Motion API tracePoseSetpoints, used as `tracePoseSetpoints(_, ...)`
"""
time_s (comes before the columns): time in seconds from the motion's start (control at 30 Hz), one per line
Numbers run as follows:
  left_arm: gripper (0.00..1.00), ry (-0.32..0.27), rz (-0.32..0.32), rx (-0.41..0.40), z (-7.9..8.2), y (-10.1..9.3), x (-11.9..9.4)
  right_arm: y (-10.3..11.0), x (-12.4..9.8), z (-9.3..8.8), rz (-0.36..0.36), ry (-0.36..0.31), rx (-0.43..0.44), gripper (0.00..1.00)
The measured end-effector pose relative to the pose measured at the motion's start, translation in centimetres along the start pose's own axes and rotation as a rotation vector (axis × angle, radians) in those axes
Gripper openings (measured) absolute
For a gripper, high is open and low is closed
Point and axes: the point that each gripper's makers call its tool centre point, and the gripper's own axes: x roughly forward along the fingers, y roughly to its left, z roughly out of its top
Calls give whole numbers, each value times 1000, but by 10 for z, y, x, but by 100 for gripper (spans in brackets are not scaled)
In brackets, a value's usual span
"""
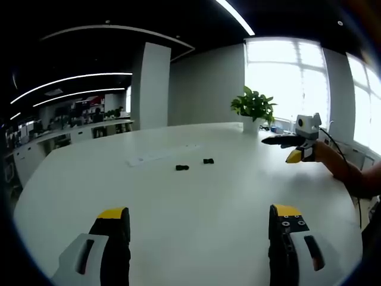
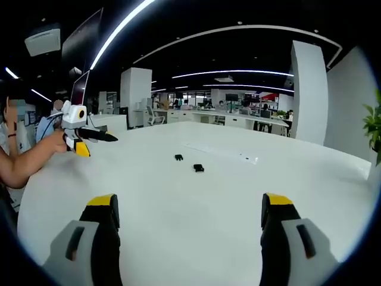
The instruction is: Snap the two parts of the plastic buckle together until the buckle closes and remains connected.
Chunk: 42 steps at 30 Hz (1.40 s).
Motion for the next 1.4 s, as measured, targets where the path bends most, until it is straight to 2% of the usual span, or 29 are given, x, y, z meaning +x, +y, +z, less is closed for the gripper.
tracePoseSetpoints(0.17,98,0,-1,3,-1,-1,0,1,-3,4,-3,-19,3,100)
tracePoseSetpoints(0.47,96,5,-3,13,-3,-1,0,1,-2,2,-1,-11,-1,99)
tracePoseSetpoints(0.57,87,1,-28,-1,-3,-4,-3,1,-2,1,-2,-6,-5,98)
tracePoseSetpoints(0.77,99,-38,5,-27,3,3,-5,-3,-1,-3,-14,21,-41,97)
tracePoseSetpoints(0.83,98,-34,15,-12,2,4,-6,-7,-1,-3,-34,25,-60,96)
tracePoseSetpoints(0.93,97,-23,18,-5,0,5,-5,-7,-2,0,-24,8,-45,97)
tracePoseSetpoints(1.07,97,-28,13,-11,1,5,-5,-7,-2,-4,-25,33,-51,94)
tracePoseSetpoints(1.13,97,-33,15,-13,3,7,-5,-6,-2,-4,-11,28,-25,93)
tracePoseSetpoints(1.2,97,-36,16,-13,4,8,-5,-3,-3,3,13,-11,35,93)
tracePoseSetpoints(1.4,96,-30,-8,-15,3,7,-2,-5,-7,8,30,-38,70,92)
